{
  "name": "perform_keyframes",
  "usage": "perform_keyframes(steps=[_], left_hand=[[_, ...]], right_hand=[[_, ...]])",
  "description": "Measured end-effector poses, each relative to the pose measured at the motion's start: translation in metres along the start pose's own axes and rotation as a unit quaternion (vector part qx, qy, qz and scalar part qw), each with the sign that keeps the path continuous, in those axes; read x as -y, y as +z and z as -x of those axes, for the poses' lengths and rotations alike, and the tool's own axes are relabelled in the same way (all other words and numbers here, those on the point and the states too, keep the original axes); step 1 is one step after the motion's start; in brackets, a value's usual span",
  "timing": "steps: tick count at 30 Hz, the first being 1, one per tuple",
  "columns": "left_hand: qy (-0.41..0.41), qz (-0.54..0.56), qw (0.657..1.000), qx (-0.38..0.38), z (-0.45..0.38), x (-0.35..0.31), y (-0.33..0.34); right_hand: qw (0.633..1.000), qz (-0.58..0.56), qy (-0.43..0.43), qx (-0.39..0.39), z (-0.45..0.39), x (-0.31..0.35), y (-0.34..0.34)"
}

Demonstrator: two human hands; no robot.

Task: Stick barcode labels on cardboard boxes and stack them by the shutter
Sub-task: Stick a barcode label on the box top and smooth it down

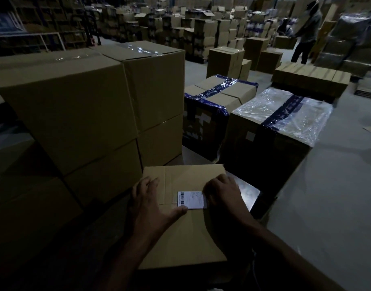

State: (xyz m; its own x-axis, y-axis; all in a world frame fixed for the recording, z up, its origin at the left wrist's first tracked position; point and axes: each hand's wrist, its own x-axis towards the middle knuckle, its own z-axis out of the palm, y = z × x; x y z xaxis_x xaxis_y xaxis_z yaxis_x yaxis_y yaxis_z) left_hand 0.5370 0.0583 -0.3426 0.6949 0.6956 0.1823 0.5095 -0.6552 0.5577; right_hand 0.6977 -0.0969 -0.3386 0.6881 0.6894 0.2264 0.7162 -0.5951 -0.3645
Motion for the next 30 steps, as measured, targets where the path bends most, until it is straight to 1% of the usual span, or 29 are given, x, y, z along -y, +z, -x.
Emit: perform_keyframes(steps=[3, 7, 12, 14, 16, 17, 18, 19, 22, 24, 25, 27, 28, 30], left_hand=[[-0.004, 0.001, 1.000, 0.004, -0.001, -0.001, 0.000], [-0.009, 0.000, 1.000, 0.002, -0.002, 0.000, 0.001], [0.000, 0.001, 1.000, -0.006, -0.004, 0.001, 0.003], [-0.006, 0.001, 1.000, 0.001, -0.004, 0.000, 0.003], [-0.013, 0.003, 1.000, 0.009, -0.003, -0.001, 0.002], [-0.013, 0.004, 1.000, 0.011, -0.003, -0.001, 0.002], [-0.012, 0.004, 1.000, 0.013, -0.004, -0.001, 0.001], [-0.011, 0.004, 1.000, 0.016, -0.004, -0.002, 0.000], [-0.008, 0.010, 1.000, 0.017, -0.004, 0.000, -0.001], [-0.004, 0.011, 1.000, 0.018, -0.003, 0.001, -0.002], [-0.002, 0.011, 1.000, 0.020, -0.004, 0.001, -0.003], [-0.007, 0.015, 0.999, 0.032, -0.004, 0.000, -0.003], [-0.010, 0.018, 0.999, 0.037, -0.004, 0.001, -0.003], [-0.006, 0.025, 0.999, 0.031, -0.004, 0.002, -0.003]], right_hand=[[0.999, 0.038, 0.017, -0.009, 0.002, 0.010, 0.005], [0.992, 0.119, 0.016, -0.023, 0.008, 0.019, 0.011], [0.988, 0.150, 0.019, -0.024, 0.005, 0.019, 0.014], [0.987, 0.148, 0.010, -0.060, 0.006, 0.019, 0.014], [0.982, 0.145, -0.017, -0.122, 0.007, 0.021, 0.012], [0.980, 0.135, -0.028, -0.142, 0.007, 0.020, 0.012], [0.982, 0.117, -0.034, -0.146, 0.006, 0.019, 0.013], [0.987, 0.090, -0.024, -0.129, 0.005, 0.018, 0.013], [0.999, 0.003, 0.038, -0.026, -0.002, 0.017, 0.003], [0.997, -0.061, 0.044, 0.010, -0.002, 0.019, -0.006], [0.992, -0.115, 0.050, 0.022, -0.003, 0.021, -0.011], [0.969, -0.231, 0.070, 0.057, -0.003, 0.023, -0.014], [0.958, -0.269, 0.073, 0.071, -0.003, 0.023, -0.015], [0.949, -0.297, 0.066, 0.082, -0.004, 0.022, -0.012]])
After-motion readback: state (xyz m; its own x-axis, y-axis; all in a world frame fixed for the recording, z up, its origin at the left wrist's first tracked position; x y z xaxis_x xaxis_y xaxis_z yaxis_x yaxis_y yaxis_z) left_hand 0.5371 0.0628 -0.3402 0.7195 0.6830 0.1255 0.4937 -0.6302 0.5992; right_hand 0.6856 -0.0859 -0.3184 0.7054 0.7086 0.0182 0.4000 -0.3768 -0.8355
